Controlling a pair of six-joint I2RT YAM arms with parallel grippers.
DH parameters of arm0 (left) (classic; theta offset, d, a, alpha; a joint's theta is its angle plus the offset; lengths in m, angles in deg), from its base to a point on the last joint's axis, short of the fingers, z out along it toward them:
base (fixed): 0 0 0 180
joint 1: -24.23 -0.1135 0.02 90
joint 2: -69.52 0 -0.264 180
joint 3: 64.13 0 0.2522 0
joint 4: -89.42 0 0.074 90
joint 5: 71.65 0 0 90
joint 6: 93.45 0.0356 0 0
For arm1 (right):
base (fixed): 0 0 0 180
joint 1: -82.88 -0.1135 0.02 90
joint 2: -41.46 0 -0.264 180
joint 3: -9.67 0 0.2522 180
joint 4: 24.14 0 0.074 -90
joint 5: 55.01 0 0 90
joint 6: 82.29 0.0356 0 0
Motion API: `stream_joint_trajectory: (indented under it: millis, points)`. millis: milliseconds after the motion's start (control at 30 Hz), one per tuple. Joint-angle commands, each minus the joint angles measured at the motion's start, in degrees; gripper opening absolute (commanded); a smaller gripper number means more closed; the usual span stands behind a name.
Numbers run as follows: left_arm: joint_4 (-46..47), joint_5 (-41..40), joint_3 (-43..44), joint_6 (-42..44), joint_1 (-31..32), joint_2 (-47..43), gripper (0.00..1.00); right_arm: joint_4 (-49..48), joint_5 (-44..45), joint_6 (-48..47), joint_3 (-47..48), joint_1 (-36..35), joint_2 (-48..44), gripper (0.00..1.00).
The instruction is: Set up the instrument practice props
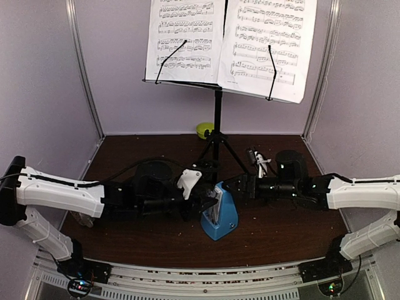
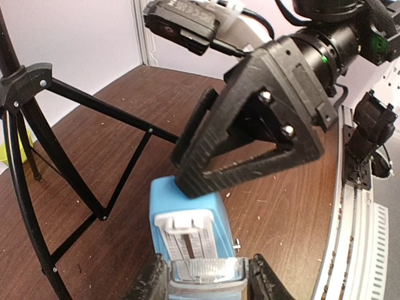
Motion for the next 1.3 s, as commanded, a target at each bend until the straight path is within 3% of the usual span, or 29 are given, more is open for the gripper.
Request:
stream_joint_trajectory:
  millis: [0,200,367,600,767,967,1267]
  points:
    - [-3.6,0.0,-1.8,1.1,1.2,-2.4,0.03,12.2,5.8,-3.0,-3.4,0.9,2.8,0.8]
    - [-3.9,-1.4,-3.3,-0.9,1.1,-4.8,0.0,13.0,5.3,-4.0,-2.7,1.1,1.8,0.79]
    - [-9.6,-6.0,-4.7,-5.6,0.8,-12.7,0.0,13.5,3.8,-5.2,-0.7,1.1,-0.5,0.81]
    - [-30.2,-10.5,-5.7,-16.2,-4.0,-26.9,0.0,13.8,2.1,-6.2,3.3,1.1,-1.7,0.85]
    - [-48.8,-11.6,-2.5,-25.2,-12.1,-32.1,0.0,13.8,0.6,-6.1,5.7,1.0,-1.6,0.86]
    - [-59.7,-7.8,5.1,-27.0,-24.5,-27.1,0.0,13.4,-0.6,-6.5,7.8,0.9,-1.8,0.89]
    - [-62.7,0.9,20.2,-20.2,-36.2,-3.5,0.0,14.2,-0.1,-6.0,7.9,0.9,-2.6,0.9]
